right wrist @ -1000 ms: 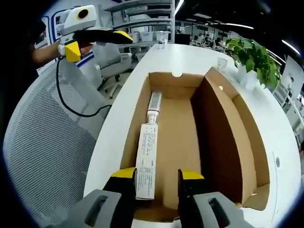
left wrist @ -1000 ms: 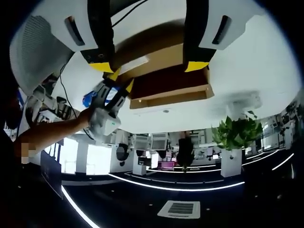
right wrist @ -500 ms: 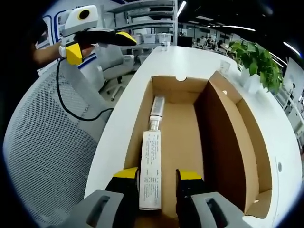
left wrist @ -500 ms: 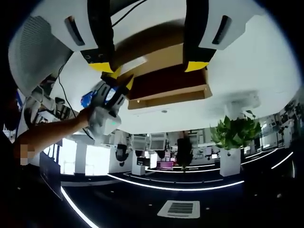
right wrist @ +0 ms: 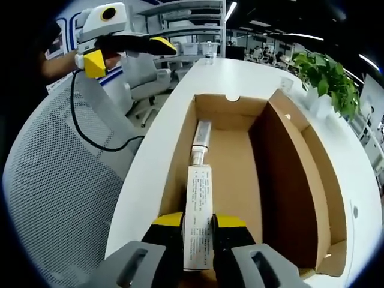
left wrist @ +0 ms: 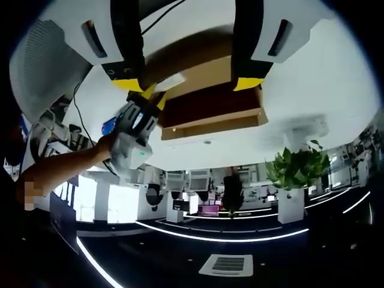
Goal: Operate the shoe box by opening the lid, removing the specified soft item, and placing it in the target area until the item is outside and the box remains undamaged.
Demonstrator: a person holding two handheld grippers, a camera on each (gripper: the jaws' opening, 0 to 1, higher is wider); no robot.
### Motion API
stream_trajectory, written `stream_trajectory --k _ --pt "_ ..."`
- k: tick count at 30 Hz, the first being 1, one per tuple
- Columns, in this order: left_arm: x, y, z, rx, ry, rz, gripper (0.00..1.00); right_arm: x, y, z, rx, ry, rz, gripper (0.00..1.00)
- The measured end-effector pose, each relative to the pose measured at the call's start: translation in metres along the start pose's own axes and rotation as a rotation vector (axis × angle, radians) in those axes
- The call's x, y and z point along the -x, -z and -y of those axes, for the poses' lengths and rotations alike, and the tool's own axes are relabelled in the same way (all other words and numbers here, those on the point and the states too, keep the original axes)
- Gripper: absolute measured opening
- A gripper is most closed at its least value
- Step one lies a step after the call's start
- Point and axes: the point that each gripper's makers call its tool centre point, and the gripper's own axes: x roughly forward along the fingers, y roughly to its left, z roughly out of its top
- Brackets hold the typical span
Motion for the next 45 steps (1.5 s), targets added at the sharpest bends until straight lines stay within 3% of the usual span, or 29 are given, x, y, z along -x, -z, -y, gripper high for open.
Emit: stream_trajectory --k 7,19,45 --pt "-0.002 0.002 0.0 -0.01 0.0 -0.007 0.58 0.003 0.0 0.002 -0.02 0.019 0.003 0.13" --pt "-0.001 0.003 0.002 -0.026 0.003 -0.006 0.59 0.025 -0.018 0.009 -0.01 0.062 0.054 0.13" --pt "-0.002 0.004 0.006 -0.049 0.013 -0.015 0.59 0.085 -0.042 0.014 0.103 0.108 0.06 0.13"
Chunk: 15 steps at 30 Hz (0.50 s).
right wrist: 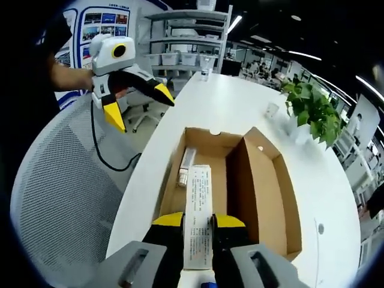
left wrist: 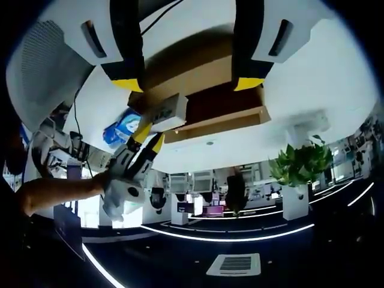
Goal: Operate the shoe box by opening the lid, removing the specified soft item, and placing it in the target area until the item is outside and the box remains undamaged.
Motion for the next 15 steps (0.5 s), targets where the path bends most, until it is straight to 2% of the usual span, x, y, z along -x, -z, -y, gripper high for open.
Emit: stream_trajectory --k 15 --pt "-0.001 0.001 0.001 -0.004 0.01 -0.005 0.6 0.033 0.002 0.008 0.024 0.028 -0.004 0.13"
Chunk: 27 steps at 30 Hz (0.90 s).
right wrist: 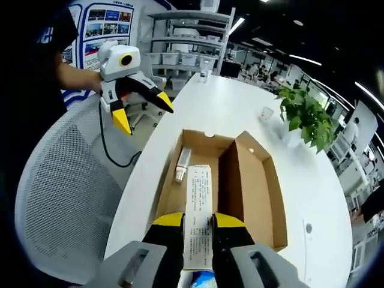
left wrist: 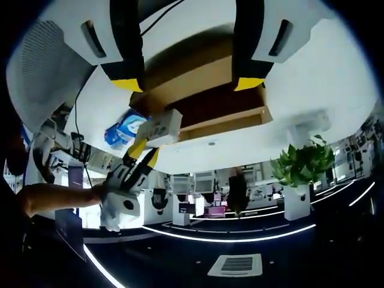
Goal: Operate the shoe box by opening the lid, removing the specified soft item, and placing it in the target area until the item is outside and the box remains undamaged.
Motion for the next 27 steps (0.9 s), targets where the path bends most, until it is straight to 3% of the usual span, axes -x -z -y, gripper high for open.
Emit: stream_trajectory --k 13,27 --pt "-0.001 0.001 0.004 -0.009 0.01 -0.011 0.6 0.029 0.008 0.009 0.008 0.037 0.005 0.13" --pt "-0.002 0.004 0.007 0.0 0.021 -0.025 0.59 0.054 0.031 0.021 0.014 0.081 -0.025 0.13"
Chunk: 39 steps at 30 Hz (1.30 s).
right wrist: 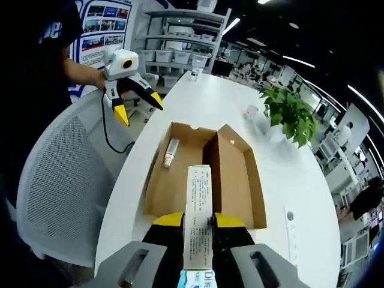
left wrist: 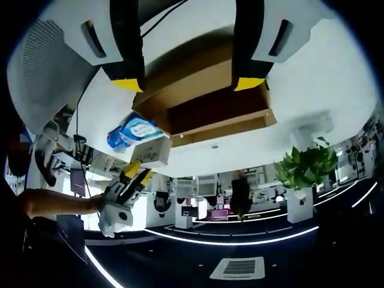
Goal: Operate the shoe box by opening the lid, removing the specified soft item, and placing it in the target area until the item is outside and the box remains undamaged.
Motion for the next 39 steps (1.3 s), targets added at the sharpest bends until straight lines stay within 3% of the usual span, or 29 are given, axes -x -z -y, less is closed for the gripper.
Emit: stream_trajectory --k 17,39 --pt "-0.002 0.002 0.002 -0.016 0.008 -0.012 0.59 0.03 0.041 0.017 -0.013 0.061 -0.059 0.13" --pt "-0.002 0.006 0.003 -0.041 0.011 -0.034 0.59 0.053 0.099 0.025 -0.04 0.121 -0.156 0.13"
